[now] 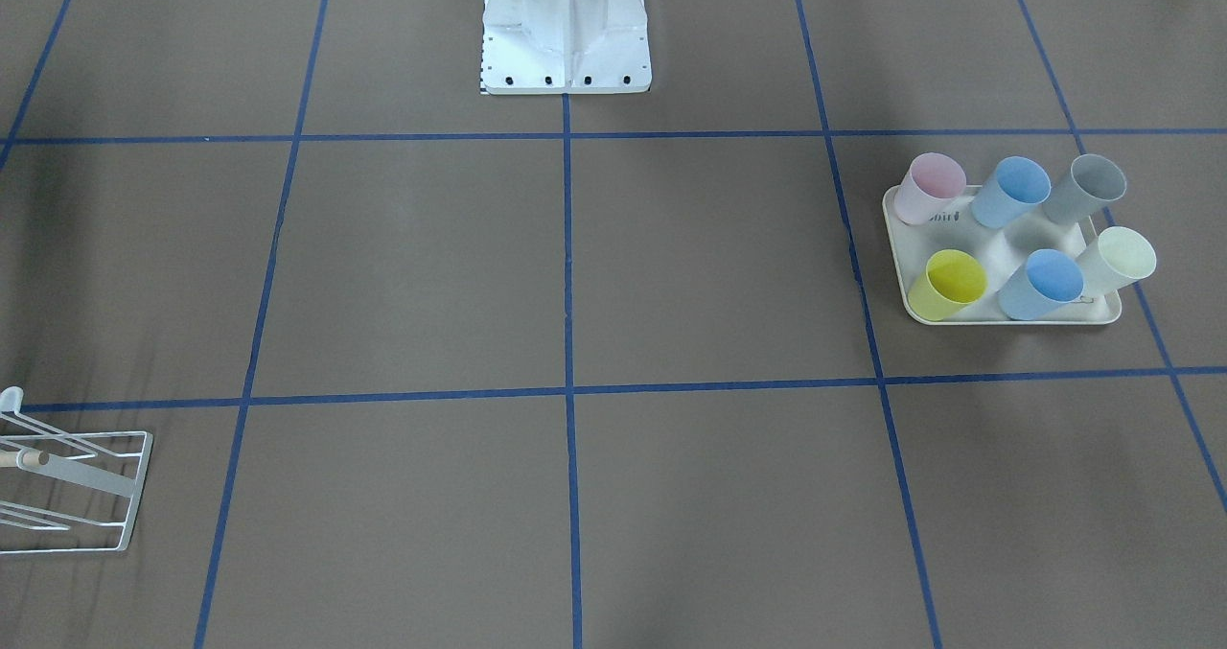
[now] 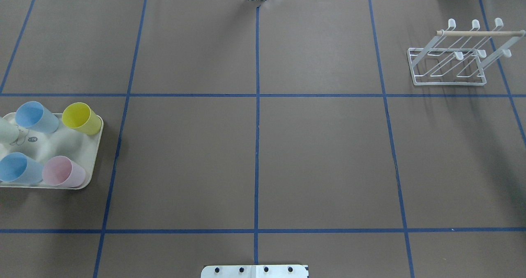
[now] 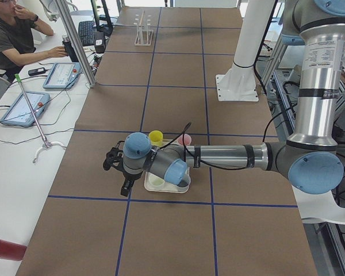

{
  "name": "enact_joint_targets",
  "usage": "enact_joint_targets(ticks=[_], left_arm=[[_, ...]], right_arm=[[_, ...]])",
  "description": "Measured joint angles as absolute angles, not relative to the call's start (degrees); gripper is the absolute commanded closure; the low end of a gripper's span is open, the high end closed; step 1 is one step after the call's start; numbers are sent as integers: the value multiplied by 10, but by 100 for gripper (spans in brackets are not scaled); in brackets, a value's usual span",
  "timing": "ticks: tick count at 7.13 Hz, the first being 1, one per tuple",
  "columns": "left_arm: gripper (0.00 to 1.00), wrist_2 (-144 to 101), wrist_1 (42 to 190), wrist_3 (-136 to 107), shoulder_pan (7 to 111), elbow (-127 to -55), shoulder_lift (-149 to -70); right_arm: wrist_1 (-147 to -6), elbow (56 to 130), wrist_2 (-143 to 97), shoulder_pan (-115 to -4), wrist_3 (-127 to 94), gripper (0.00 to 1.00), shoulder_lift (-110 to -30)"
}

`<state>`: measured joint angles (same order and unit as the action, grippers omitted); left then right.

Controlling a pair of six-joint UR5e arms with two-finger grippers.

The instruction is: Transfer IKEA cup to right arm and place on rack

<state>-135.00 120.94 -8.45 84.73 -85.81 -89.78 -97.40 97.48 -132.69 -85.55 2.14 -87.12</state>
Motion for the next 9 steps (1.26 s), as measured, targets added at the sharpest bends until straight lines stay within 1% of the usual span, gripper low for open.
enact_joint_targets(ticks=[2,3,7,8,9], left_arm=[[0,-1358,1316,-177,812,-853,-864],[0,-1357,1339,-202,795,-850,-856],[0,-1355,1352,-246,745,-826,-855],[4,-1355,1352,-246,743,-823,-856],[19,-1354,1352,-244,742,-819,-856]], right_arm=[[-975,984,-1331,-856,21,0,-876],[-975,988,-1330,-856,21,0,-876],[-974,991,-1329,-856,20,0,-871],[-974,991,-1329,-856,20,0,-871],[-974,991,-1329,-856,20,0,-870]])
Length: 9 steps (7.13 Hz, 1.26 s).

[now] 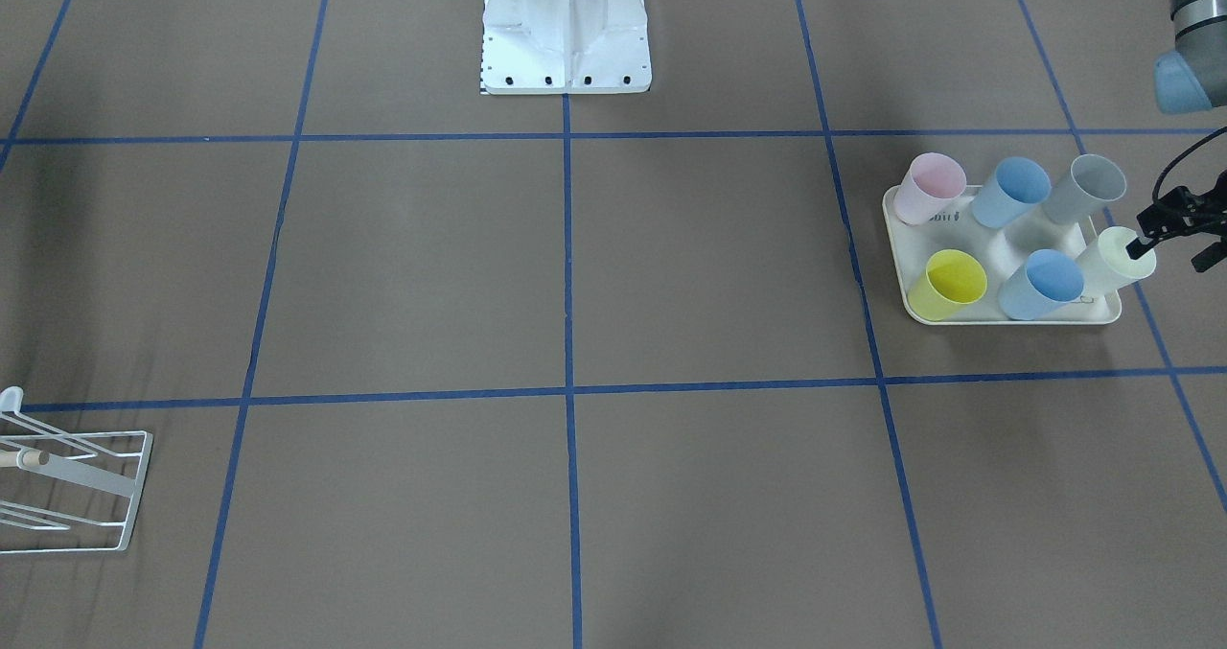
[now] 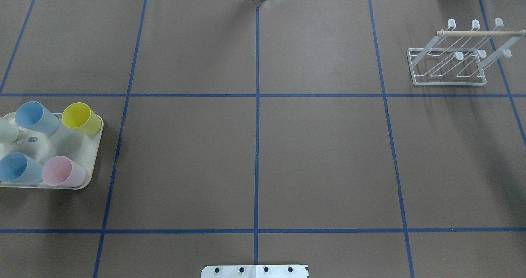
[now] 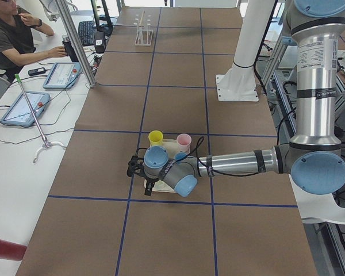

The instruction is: Transfer IKEA cup to right arm and place on rack

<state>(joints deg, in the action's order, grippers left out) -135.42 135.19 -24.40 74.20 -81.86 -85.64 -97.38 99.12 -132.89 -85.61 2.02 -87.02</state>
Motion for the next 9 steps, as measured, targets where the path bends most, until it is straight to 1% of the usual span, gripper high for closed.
enact_joint_targets(ticks=[1,3,4,5,6,9], left_arm=[[23,-1354,1352,-243,741,-813,-857],[23,-1352,1351,-242,735,-805,-858],[38,-1350,1351,-243,727,-805,-858],[79,-1350,1351,-243,721,-804,-858],[100,-1349,1351,-243,718,-804,-858],[100,-1349,1351,-241,717,-804,-858]], right_arm=[[-974,991,-1329,-856,20,0,-869],[-974,991,-1328,-857,21,0,-869],[-974,991,-1328,-857,21,0,-868],[-974,991,-1328,-857,21,0,-868],[-974,991,-1327,-858,21,0,-868],[-974,991,-1326,-860,21,0,-868]])
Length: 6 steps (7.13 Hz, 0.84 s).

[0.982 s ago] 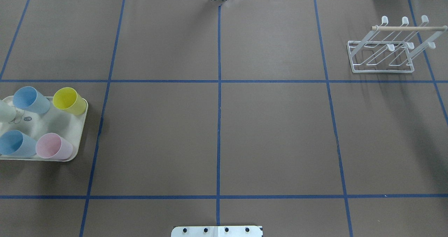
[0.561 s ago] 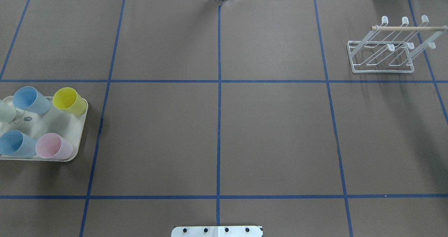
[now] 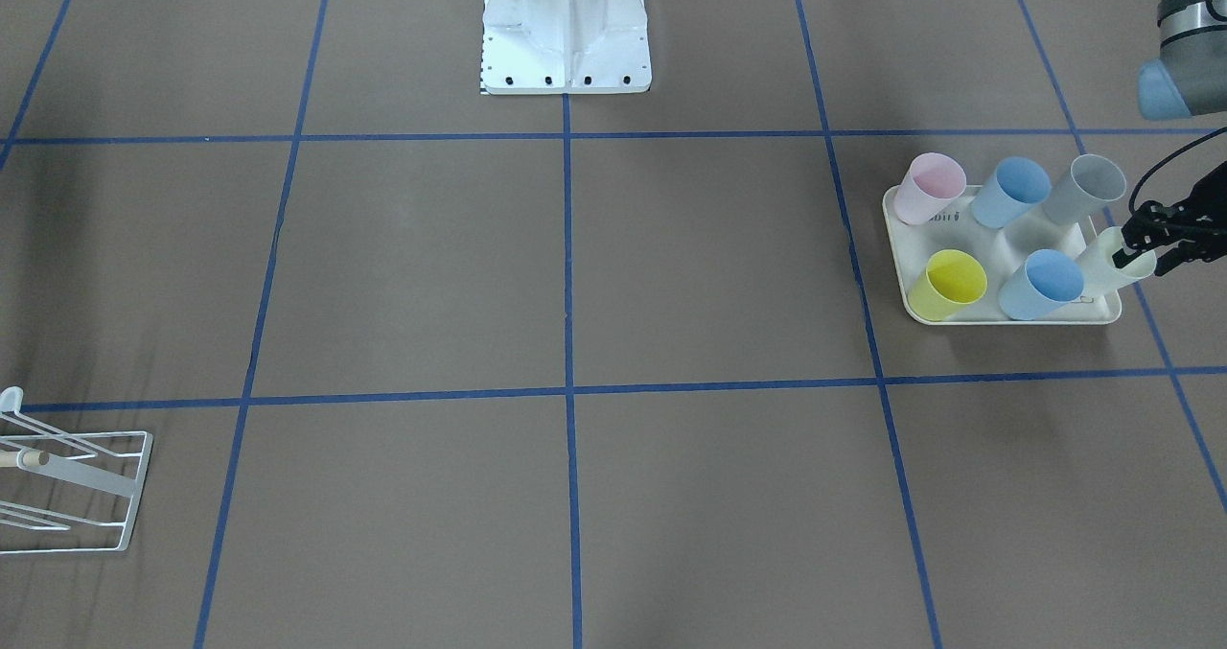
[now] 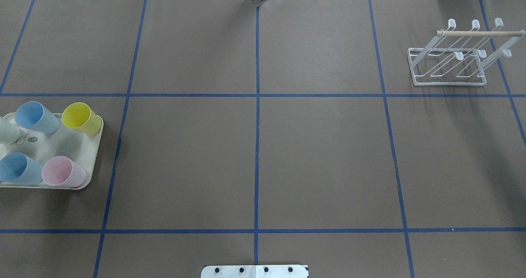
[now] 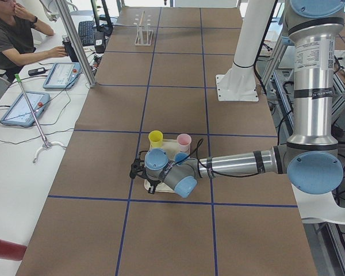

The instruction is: Transfer IKEA cup to right arm and place on rack

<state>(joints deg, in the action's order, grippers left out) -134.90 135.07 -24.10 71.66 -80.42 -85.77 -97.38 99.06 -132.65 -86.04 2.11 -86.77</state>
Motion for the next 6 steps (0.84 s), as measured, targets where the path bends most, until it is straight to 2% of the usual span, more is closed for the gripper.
enact_joint_targets(ticks=[3,6], left_arm=[[100,-1350,1334,-242,738,-808,-864],[100,-1340,1317,-242,829,-819,-894]], right_arm=[[-974,994,-1327,-862,4,0,-865],[-973,1007,-1328,-862,-46,0,-866]])
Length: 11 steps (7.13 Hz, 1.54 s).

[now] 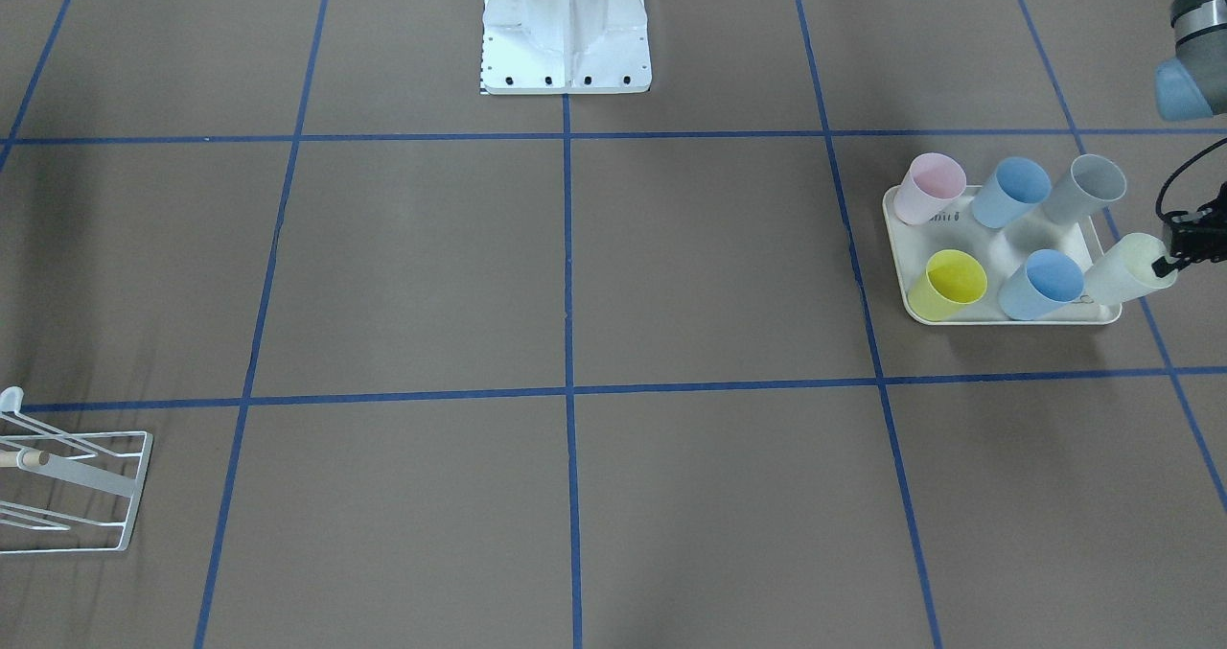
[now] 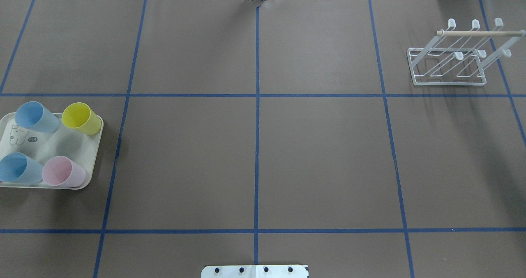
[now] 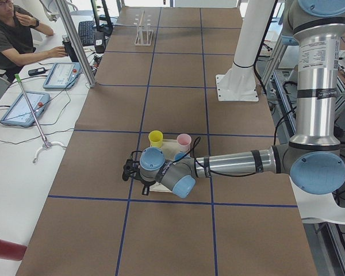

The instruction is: Transfer IKEA cup to right arm and place on rack

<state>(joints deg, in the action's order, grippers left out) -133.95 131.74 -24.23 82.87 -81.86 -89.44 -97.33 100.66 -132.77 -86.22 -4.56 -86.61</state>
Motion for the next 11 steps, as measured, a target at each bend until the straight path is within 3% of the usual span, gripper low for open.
enact_joint_targets(ticks=[4,8,11], left_arm=[[100,-1306,1231,-284,875,-831,-1032],[100,-1306,1225,-461,832,-926,-1057],[100,-1302,1233,-636,730,-1002,-1080]], right_arm=[[-947,1042,-1330,-862,-75,0,-843],[-901,1054,-1330,-853,-221,0,-748],[-715,1048,-1283,-765,-454,1,-724]])
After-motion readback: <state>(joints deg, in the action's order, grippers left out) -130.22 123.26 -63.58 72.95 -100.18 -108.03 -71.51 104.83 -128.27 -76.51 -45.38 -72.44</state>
